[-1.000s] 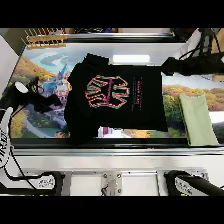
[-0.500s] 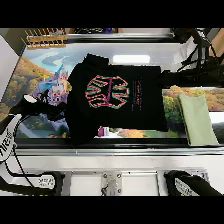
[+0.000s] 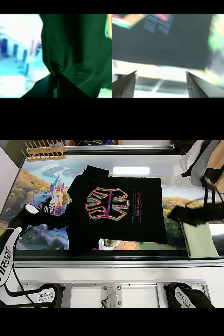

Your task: Fold the clothes and pants, and hang the long-sleeved shirts on hangers.

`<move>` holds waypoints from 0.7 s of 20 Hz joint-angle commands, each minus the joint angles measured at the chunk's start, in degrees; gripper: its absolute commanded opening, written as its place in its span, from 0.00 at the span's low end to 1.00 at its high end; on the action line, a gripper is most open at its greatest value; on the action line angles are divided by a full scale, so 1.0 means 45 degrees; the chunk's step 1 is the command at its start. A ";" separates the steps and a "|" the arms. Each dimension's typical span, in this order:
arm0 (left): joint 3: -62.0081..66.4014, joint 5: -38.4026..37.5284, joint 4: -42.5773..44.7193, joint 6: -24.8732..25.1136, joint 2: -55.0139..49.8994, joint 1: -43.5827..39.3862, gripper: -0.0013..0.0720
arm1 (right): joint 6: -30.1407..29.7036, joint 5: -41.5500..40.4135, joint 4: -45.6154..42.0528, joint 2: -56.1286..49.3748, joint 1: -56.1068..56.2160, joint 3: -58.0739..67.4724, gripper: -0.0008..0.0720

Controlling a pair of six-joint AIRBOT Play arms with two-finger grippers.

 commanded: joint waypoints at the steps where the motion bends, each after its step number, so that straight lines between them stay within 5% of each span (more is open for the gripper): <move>1: -0.0646 -0.0389 0.0743 0.0034 0.1161 -0.0257 0.03 | 0.3419 -0.1345 -0.0957 0.0913 -0.2317 -0.4541 0.91; 7: -0.2526 0.0471 0.0738 0.0029 0.2225 -0.0345 0.03 | 0.3449 -0.7339 0.2880 0.0865 -0.2705 -0.8932 0.91; 14: -0.2565 0.0369 0.0714 0.0029 0.2215 -0.0345 0.03 | 0.3439 -1.0627 0.3604 -0.0568 -0.0690 -0.9024 0.91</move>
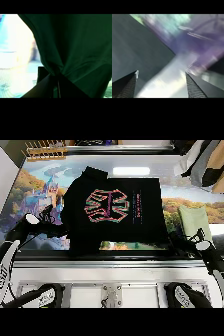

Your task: Fold the clothes and pants, and hang the long-sleeved shirts on hangers.

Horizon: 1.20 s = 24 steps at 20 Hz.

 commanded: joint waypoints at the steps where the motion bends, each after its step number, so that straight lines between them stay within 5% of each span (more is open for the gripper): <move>1: -0.0063 0.0000 0.0010 -0.0015 0.0039 -0.0010 0.03 | 0.0024 -0.2157 0.0656 -0.0792 0.1039 -0.0204 0.91; 3: -0.0063 0.0000 0.0010 -0.0015 0.0039 -0.0010 0.03 | 0.0029 -0.2827 0.0884 -0.1151 0.1690 -0.0146 0.90; 4: -0.0063 0.0005 0.0010 -0.0019 0.0039 -0.0010 0.03 | 0.0024 -0.2934 0.0918 -0.1316 0.1987 -0.0068 0.78; 5: -0.0063 0.0005 0.0010 -0.0019 0.0039 -0.0010 0.03 | -0.0063 -0.2929 0.0918 -0.1428 0.2249 0.0010 0.48; 6: -0.0058 0.0005 0.0010 -0.0019 0.0039 -0.0010 0.03 | -0.0452 -0.2934 0.0913 -0.1457 0.2433 0.0087 0.29; 8: -0.0015 -0.0039 0.0039 -0.0015 0.0053 -0.0005 0.03 | -0.1661 -0.2642 0.0903 -0.1360 0.2472 0.0418 0.02; 15: 0.5173 -0.2652 -0.0087 -0.0165 0.2399 0.1472 0.03 | -0.4337 0.2045 -0.0204 0.0748 0.0325 0.7261 0.02; 20: 1.0273 -0.3104 -0.0053 -0.0942 0.6275 0.1365 0.03 | -0.4367 0.4823 -0.0155 0.2419 -0.0296 1.3964 0.02; 24: 1.2274 -0.2322 0.0029 -0.1248 0.8782 0.0971 0.03 | -0.4308 0.5095 -0.0427 0.3939 -0.0306 1.6062 0.02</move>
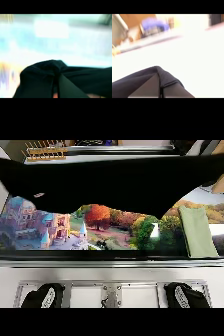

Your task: Fold the clothes and pants, and hang the long-sleeved shirts on hangers.

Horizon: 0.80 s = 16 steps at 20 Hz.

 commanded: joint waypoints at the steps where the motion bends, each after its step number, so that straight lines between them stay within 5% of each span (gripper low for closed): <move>1: 0.1904 0.0364 0.0058 -0.0325 0.1991 -0.0126 0.03 | -0.0029 0.0753 -0.0379 0.1302 -0.0073 0.1933 0.02; 9: 0.0359 -0.0131 -0.0801 -0.0379 0.0860 0.1379 0.03 | 0.0675 0.2754 -0.0709 0.0913 -0.0068 0.1977 0.02; 16: -0.2744 0.0714 -0.0952 0.0758 -0.5348 -0.1156 0.03 | 0.0340 0.4673 -0.2288 -0.5382 0.1282 0.1715 0.02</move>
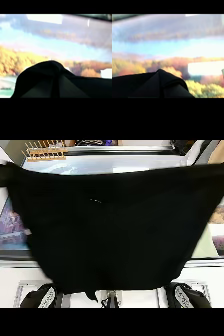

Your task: Fold the clothes and pants, and hang the long-sleeved shirts on hangers.

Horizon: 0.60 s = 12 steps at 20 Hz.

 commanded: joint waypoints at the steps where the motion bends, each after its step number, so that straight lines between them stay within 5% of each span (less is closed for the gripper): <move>1: -0.0908 0.0801 -0.0073 0.0729 -0.3667 -0.1277 0.03 | -0.0170 0.0670 -0.1690 -0.3677 0.1219 -0.0053 0.02; 7: 0.2516 0.0879 -0.0223 0.0758 -1.0472 -0.1671 0.03 | 0.0602 -0.1472 -0.1608 -0.9612 0.2161 0.1389 0.02; 12: 0.4964 0.0695 -0.0219 0.0291 -1.2682 -0.1467 0.03 | 0.1651 -0.3147 -0.1321 -1.1094 0.2215 0.2225 0.02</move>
